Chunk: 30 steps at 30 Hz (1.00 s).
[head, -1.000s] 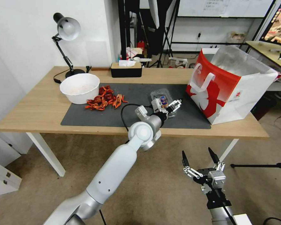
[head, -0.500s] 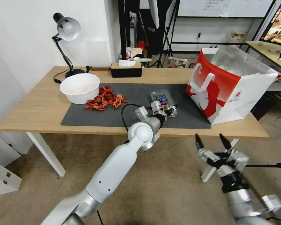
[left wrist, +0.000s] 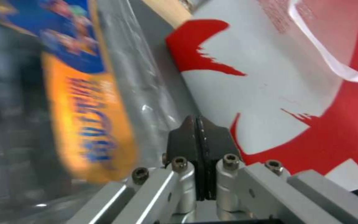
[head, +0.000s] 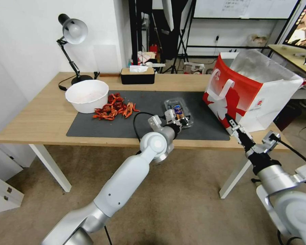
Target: Close the takeout container lid, then place the container into the takeout bag.
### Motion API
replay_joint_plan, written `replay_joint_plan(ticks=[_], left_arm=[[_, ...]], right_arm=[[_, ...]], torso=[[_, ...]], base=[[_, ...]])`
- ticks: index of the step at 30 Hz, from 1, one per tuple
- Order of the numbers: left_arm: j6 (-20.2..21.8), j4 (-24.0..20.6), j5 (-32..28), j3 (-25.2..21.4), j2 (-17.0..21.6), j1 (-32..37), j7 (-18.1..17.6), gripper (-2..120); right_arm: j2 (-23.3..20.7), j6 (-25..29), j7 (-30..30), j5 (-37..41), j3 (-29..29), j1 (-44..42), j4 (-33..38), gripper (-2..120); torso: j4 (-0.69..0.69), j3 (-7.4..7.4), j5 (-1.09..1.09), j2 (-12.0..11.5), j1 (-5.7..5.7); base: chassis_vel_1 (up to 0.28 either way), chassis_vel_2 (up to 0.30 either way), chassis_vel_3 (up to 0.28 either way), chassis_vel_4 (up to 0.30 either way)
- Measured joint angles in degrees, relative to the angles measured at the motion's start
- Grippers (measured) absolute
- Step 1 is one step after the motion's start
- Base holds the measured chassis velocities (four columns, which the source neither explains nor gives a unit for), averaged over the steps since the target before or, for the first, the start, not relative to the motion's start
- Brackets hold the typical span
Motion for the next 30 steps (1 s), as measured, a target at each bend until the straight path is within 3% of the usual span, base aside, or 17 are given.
replay_joint_plan(ticks=[7,19,30], left_arm=[[-0.4,0.8,-0.3,0.0,0.4,-0.5,-0.1,0],[-0.7,0.4,-1.0,-0.7,1.2,-0.2,-0.4,0],[-0.9,0.4,-1.1,-1.4,1.3,0.2,-0.4,0]], right_arm=[[-1.5,-1.1,2.0,2.1,-3.1,4.9,-4.3,100],[-2.9,-1.6,2.2,3.9,-5.7,8.8,-8.1,100],[-5.0,-4.9,5.7,4.9,-10.3,17.5,-12.4,100]], torso=[[0.08,0.0,0.01,0.0,0.01],[0.06,0.0,0.01,0.0,0.01],[0.06,0.0,0.01,0.0,0.0]], base=[[0.0,0.0,0.0,0.0],[0.0,0.0,0.0,0.0],[0.0,0.0,0.0,0.0]])
